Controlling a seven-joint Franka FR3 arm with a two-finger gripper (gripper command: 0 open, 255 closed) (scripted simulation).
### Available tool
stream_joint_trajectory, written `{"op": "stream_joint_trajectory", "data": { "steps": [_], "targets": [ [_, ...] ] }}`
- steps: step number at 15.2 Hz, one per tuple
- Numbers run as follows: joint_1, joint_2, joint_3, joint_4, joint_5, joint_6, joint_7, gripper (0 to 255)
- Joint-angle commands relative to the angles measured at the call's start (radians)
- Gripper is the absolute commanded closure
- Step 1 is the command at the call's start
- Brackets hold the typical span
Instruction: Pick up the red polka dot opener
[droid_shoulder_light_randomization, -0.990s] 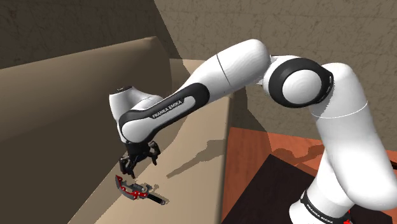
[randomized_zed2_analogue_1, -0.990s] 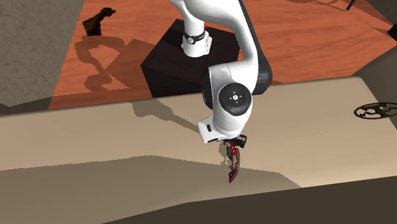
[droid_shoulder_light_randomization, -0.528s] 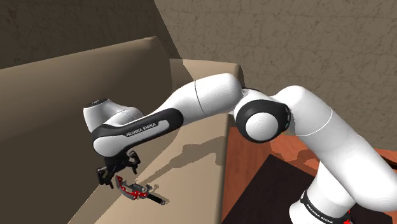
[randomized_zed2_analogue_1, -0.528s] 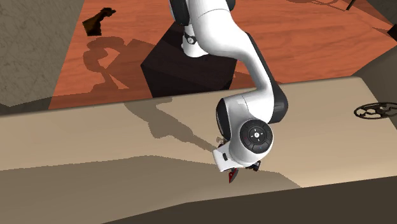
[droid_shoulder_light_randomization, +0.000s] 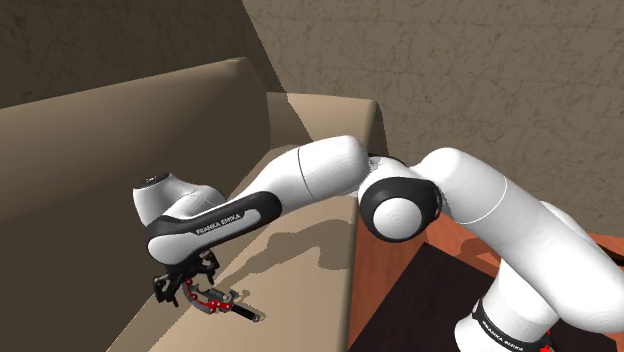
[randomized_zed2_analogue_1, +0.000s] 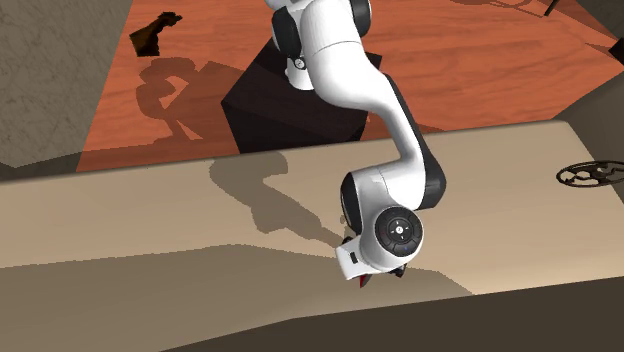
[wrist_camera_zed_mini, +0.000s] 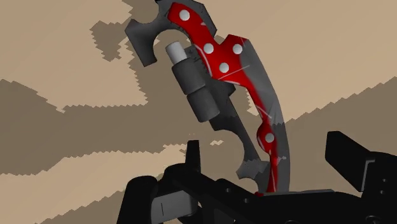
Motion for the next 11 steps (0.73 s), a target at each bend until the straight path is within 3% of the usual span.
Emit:
{"op": "stream_joint_trajectory", "data": {
  "steps": [1,2,3,11],
  "targets": [
    [0.001,0.01,-0.001,0.007,-0.001,0.003,-0.001,0],
    [0.001,0.01,-0.001,0.007,-0.001,0.003,-0.001,0],
    [0.001,0.009,-0.001,0.005,-0.001,0.004,-0.001,255],
    [0.001,0.01,-0.001,0.008,-0.001,0.002,-0.001,255]
  ]
}}
